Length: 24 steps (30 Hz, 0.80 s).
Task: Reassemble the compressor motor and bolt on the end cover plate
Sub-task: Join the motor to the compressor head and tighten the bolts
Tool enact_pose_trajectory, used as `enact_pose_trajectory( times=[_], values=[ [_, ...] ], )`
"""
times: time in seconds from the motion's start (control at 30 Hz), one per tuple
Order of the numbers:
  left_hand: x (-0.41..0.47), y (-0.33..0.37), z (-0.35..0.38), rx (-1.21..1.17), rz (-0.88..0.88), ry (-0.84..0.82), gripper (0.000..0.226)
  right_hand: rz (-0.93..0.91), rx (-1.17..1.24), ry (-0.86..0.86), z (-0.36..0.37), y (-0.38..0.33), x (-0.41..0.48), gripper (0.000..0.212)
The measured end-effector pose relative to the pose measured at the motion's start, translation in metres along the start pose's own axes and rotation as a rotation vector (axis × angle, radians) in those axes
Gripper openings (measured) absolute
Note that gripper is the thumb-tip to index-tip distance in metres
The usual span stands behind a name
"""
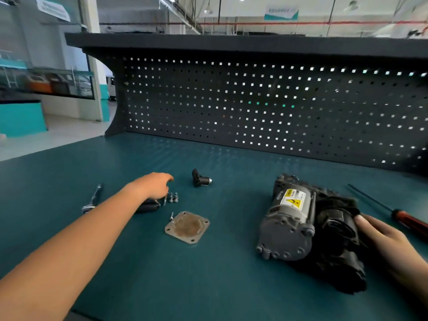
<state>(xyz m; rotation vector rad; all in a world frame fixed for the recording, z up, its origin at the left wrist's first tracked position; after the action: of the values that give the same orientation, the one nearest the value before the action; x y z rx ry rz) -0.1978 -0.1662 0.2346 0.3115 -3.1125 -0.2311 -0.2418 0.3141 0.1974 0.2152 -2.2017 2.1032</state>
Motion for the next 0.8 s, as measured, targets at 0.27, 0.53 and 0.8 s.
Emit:
enact_pose_trajectory(
  times=[0.27,0.53,0.8],
  values=[
    [0.032,-0.021,0.012,-0.040,-0.041,0.029,0.025,-0.035,-0.087,0.008,0.004,-0.015,-0.004,0.020],
    [0.004,-0.011,-0.071,-0.342,0.066,0.474,0.029,-0.031,-0.054,-0.008,0.004,-0.016,-0.004,0.013],
    [-0.066,0.174,-0.102,-0.511,0.529,0.608,0.025,-0.048,-0.008,-0.009,0.003,-0.017,-0.005,0.015]
  ],
)
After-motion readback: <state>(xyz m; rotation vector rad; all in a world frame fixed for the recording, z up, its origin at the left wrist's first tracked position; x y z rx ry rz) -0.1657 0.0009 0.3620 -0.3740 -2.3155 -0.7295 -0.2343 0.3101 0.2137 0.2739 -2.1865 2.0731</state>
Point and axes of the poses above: each hand's wrist, its own x-axis towards the middle knuckle, its own z-axis out of the palm, y = z × x, the point moved 7 cm from there along x, towards the middle knuckle, and after that the axes turned 4 degrees about z, right-handed, at the moved point
